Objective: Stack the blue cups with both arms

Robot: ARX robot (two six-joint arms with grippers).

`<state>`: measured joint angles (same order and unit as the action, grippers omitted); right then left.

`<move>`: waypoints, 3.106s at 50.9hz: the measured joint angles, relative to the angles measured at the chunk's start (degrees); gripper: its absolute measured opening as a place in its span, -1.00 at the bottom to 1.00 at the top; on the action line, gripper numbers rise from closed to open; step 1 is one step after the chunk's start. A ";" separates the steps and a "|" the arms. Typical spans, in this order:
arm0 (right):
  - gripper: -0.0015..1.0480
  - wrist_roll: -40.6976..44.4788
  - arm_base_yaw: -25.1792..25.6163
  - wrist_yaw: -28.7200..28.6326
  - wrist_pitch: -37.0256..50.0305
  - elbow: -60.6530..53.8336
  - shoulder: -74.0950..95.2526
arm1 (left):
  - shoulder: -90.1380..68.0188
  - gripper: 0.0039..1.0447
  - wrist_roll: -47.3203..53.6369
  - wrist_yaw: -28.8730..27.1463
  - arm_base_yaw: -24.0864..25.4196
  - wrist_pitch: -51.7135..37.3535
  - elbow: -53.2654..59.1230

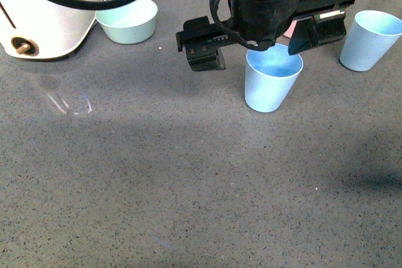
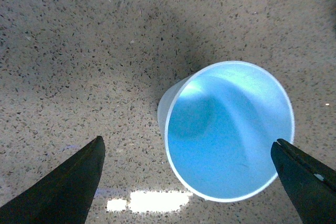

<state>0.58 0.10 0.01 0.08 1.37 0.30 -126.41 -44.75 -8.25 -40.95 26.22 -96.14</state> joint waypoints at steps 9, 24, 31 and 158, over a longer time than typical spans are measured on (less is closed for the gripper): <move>0.83 0.00 0.00 -0.02 0.00 0.00 0.00 | 6.32 0.84 0.87 -1.75 1.03 -5.90 6.08; 0.83 0.00 0.00 -0.11 0.00 0.00 0.00 | 22.75 0.52 20.70 -17.25 8.52 -46.56 32.50; 0.83 -0.02 0.00 0.00 0.00 0.00 0.00 | 39.45 0.01 37.77 -10.73 20.50 -74.01 56.92; 0.83 -0.02 0.00 -0.02 0.00 0.00 0.00 | 125.90 -0.97 44.15 8.15 40.72 -26.40 95.25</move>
<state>0.56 0.10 -0.01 0.08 1.37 0.30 -0.51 -0.60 -0.10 -0.23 -0.19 -0.89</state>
